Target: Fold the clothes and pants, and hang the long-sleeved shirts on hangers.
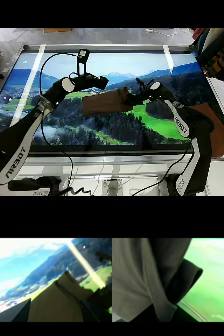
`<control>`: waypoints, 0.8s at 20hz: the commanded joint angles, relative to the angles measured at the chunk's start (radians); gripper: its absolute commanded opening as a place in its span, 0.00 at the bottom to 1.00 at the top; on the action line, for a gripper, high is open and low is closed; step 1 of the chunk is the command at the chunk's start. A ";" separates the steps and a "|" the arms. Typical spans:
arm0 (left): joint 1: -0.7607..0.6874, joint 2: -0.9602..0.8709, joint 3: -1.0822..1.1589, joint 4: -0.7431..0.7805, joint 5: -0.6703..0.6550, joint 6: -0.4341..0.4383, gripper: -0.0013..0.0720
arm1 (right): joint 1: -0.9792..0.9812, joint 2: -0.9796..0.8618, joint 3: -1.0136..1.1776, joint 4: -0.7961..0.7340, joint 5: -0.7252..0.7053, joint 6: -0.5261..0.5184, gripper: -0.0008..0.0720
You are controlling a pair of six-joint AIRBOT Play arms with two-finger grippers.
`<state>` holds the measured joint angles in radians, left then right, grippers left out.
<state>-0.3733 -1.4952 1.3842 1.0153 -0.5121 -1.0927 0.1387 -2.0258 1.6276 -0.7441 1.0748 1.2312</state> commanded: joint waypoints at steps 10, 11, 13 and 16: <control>0.293 0.332 0.000 0.506 -0.621 -0.035 0.04 | -0.331 0.394 0.072 -0.494 0.185 0.286 0.03; 0.334 0.362 0.000 0.505 -0.639 -0.035 0.04 | -0.391 0.445 0.072 -0.558 0.208 0.326 0.03; 0.405 0.415 0.000 0.503 -0.657 -0.035 0.04 | -0.527 0.535 0.072 -0.639 0.251 0.401 0.03; 0.472 0.467 -0.002 0.503 -0.668 -0.035 0.04 | -0.724 0.626 0.072 -0.721 0.340 0.525 0.03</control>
<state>0.0261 -1.0851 1.3834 1.5082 -1.1362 -1.1263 -0.4160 -1.4971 1.6981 -1.3205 1.3205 1.6142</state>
